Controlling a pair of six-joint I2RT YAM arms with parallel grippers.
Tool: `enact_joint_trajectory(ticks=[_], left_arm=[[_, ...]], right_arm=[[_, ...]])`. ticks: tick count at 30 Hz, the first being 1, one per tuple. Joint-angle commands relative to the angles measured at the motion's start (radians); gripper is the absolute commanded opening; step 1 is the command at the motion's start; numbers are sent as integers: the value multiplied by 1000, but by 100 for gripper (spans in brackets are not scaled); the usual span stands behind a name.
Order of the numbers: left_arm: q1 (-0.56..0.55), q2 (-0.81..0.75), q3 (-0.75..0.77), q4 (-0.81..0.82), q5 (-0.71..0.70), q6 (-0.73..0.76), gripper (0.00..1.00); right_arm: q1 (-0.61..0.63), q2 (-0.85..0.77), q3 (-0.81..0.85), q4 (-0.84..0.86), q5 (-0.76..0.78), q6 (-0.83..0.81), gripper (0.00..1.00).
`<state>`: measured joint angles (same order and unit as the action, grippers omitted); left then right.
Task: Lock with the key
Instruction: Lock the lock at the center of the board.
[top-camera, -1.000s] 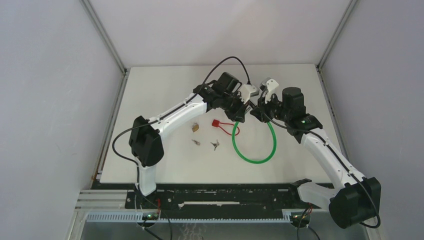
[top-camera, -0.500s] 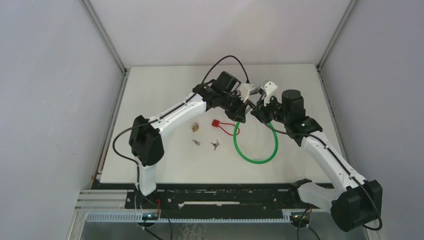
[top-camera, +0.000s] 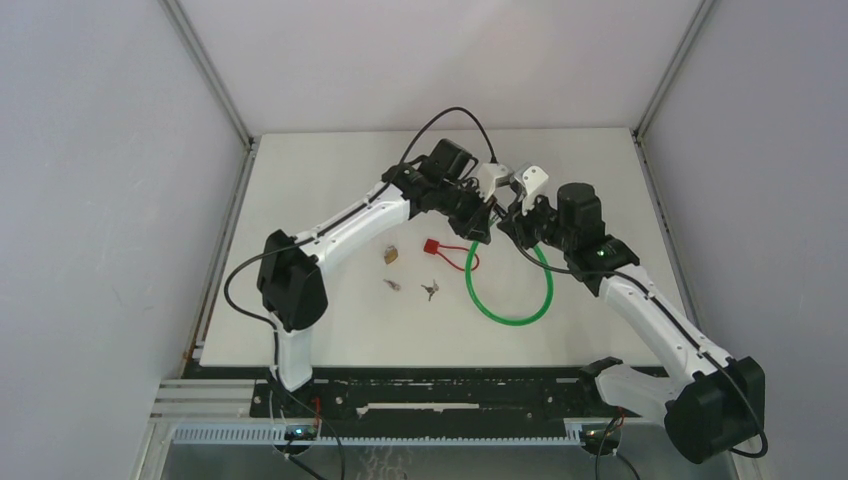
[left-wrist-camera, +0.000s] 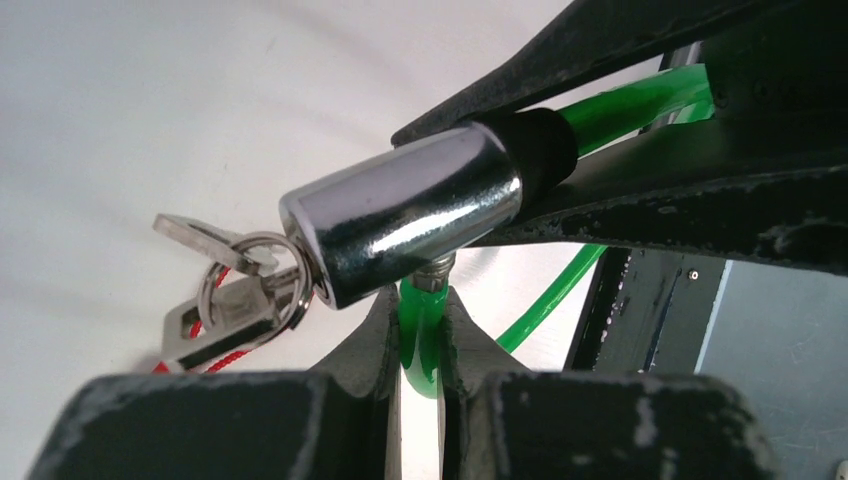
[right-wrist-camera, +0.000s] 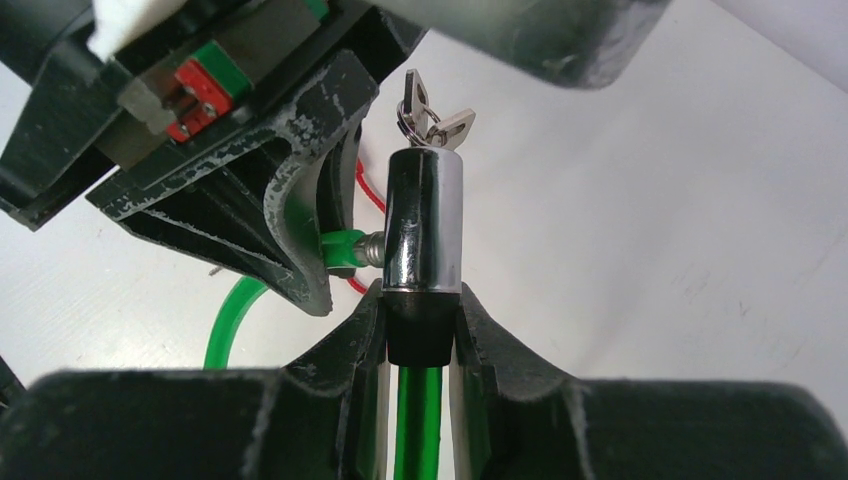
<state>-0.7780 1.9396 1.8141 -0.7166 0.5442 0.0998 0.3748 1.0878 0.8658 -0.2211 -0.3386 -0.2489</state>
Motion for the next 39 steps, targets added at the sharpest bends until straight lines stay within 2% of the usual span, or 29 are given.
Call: enact_joint_trajectory(ticks=[1, 6, 11, 18, 22, 26, 31, 34, 39], left_arm=[[-1, -62, 80, 109, 145, 18, 0], [17, -76, 75, 136, 187, 8, 0], [18, -90, 70, 128, 165, 59, 0], [17, -142, -47, 151, 111, 163, 0], [17, -145, -72, 155, 77, 198, 0], [18, -160, -104, 172, 28, 240, 0], [17, -171, -120, 183, -26, 269, 0], [17, -195, -135, 185, -73, 297, 0], [16, -258, -213, 227, -148, 322, 0]], right_arm=[[15, -3, -32, 9, -26, -33, 0], [24, -2, -51, 23, -9, -49, 0], [22, -3, -55, 24, -60, -24, 0], [-72, -18, -55, 20, -256, 17, 2], [-68, -16, -54, 1, -346, -24, 6], [-67, -11, -56, -17, -373, -78, 13], [-65, -8, -58, -21, -413, -131, 16], [-65, -12, -58, -8, -440, -172, 15], [-62, -10, -85, 112, -481, -230, 5]])
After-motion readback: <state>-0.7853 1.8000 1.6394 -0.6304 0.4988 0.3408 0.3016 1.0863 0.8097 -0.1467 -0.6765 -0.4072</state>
